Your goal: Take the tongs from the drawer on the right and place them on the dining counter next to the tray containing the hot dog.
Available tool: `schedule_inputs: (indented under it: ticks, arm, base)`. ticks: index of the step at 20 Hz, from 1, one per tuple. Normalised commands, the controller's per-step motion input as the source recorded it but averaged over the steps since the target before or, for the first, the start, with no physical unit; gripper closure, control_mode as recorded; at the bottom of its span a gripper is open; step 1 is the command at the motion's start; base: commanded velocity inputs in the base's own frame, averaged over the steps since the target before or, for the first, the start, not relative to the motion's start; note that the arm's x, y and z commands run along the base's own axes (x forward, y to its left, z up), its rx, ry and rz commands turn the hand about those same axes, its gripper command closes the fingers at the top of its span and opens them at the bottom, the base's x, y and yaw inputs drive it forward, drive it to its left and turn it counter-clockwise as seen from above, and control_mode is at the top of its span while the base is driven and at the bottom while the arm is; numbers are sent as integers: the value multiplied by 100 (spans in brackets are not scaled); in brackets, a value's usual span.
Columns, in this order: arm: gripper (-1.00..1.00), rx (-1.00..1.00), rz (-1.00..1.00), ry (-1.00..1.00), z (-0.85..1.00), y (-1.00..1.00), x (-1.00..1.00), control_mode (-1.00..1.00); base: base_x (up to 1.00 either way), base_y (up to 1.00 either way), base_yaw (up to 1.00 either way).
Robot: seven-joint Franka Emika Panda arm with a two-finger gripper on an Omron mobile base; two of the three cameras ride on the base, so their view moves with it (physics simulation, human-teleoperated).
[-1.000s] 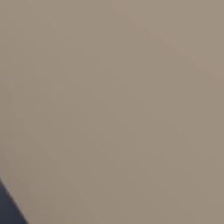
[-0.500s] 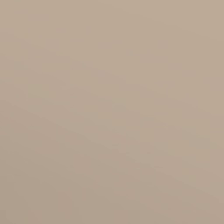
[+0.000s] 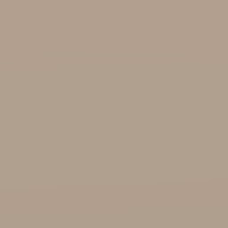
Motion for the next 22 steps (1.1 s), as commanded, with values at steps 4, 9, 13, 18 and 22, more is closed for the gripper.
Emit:
schedule_inputs:
  ticks: [4, 9, 13, 18, 22]
  arm:
    - [100, 0, 0, 0, 0, 0, 0, 100]
    - [100, 0, 0, 0, 0, 0, 0, 100]
    - [100, 0, 0, 0, 0, 0, 0, 100]
    - [100, 0, 0, 0, 0, 0, 0, 100]
    - [100, 0, 0, 0, 0, 0, 0, 100]
  base:
    - [44, 63, -57]
    - [18, -1, -31]
    - [18, 0, -1]
    - [56, 7, -1]
    - [74, 46, -10]
